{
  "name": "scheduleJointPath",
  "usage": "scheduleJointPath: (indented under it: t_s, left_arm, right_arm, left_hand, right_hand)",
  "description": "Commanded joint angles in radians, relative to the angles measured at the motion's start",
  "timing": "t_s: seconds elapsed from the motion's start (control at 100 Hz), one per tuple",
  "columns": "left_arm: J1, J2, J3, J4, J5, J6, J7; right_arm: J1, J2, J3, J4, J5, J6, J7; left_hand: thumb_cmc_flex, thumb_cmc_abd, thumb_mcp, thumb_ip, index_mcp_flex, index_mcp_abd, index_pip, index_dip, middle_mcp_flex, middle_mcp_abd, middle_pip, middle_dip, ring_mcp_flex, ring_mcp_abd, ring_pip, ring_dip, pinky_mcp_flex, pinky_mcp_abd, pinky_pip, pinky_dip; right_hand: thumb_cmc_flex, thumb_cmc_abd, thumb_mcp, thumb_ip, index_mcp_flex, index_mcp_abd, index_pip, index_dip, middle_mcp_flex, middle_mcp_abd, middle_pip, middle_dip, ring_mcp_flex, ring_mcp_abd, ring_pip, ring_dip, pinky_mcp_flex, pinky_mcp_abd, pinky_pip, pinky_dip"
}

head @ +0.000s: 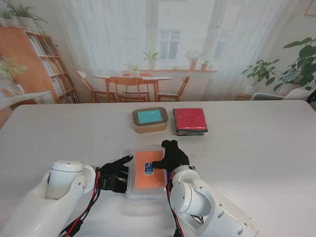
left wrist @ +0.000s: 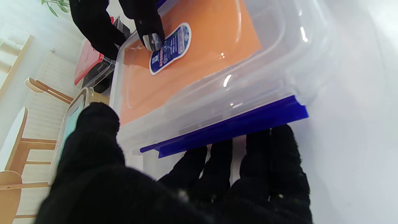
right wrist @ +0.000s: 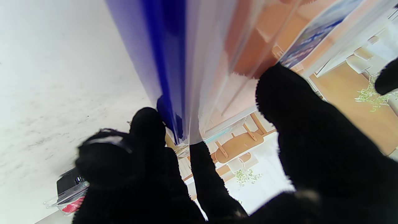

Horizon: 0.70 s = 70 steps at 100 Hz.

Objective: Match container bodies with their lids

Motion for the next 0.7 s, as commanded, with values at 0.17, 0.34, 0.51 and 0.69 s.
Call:
scheduleJointPath:
  t_s: [0.17, 0.34, 0.51, 0.69]
  left_arm:
    - [0.034, -0.033, -0.015, 0.011, -0.026, 0.062, 0.032]
    - [0.048, -0.086, -0.057, 0.014, 0.042, 0.061, -0.003]
    - [0.057, -0.123, -0.086, 0.017, 0.094, 0.061, -0.029]
    - [0.059, -0.123, -0.08, 0.008, 0.062, 0.061, 0.005]
  right_arm:
    - [-0.001, 0.0, -0.006, 0.02, 0.011, -0.004, 0.026]
    - [0.001, 0.002, -0.006, 0.02, 0.009, -0.005, 0.03]
    - [0.002, 0.002, -0.006, 0.02, 0.008, -0.004, 0.03]
    - [0.001, 0.002, -0.006, 0.021, 0.009, -0.003, 0.03]
  left_hand:
    - [-0.026, 0.017, -0.019, -0.018, 0.03, 0.081, 0.013, 0.035, -0.019, 0.081, 0.012, 0.014, 0.019, 0.025, -0.021, 0.024, 0.013, -0.01, 0.02, 0.003]
    - [-0.022, 0.015, -0.019, -0.015, 0.026, 0.055, 0.034, 0.093, -0.02, 0.059, 0.043, 0.044, 0.02, 0.014, -0.023, 0.03, 0.012, -0.015, 0.018, 0.003]
    - [-0.015, 0.011, -0.019, -0.01, 0.01, 0.02, 0.077, 0.245, -0.023, 0.034, 0.092, 0.094, 0.023, -0.001, 0.002, 0.053, 0.013, -0.014, 0.026, 0.008]
    - [-0.002, 0.005, -0.016, 0.001, -0.009, 0.008, 0.1, 0.393, -0.014, 0.018, 0.141, 0.14, 0.039, -0.016, 0.049, 0.092, 0.028, -0.01, 0.059, 0.026]
  right_hand:
    - [0.053, 0.011, 0.025, 0.021, 0.08, 0.046, 0.031, 0.013, -0.005, 0.013, 0.019, -0.018, 0.052, 0.035, 0.068, -0.025, 0.026, -0.141, 0.071, -0.001]
    - [0.053, 0.013, 0.025, 0.021, 0.081, 0.046, 0.029, 0.014, -0.004, 0.012, 0.023, -0.027, 0.052, 0.035, 0.068, -0.026, 0.027, -0.141, 0.07, -0.001]
    - [0.053, 0.014, 0.024, 0.021, 0.08, 0.044, 0.029, 0.015, -0.004, 0.011, 0.027, -0.033, 0.053, 0.035, 0.069, -0.027, 0.027, -0.141, 0.07, 0.0]
    - [0.052, 0.015, 0.023, 0.021, 0.081, 0.043, 0.029, 0.016, -0.004, 0.011, 0.031, -0.04, 0.052, 0.036, 0.069, -0.027, 0.027, -0.141, 0.07, 0.0]
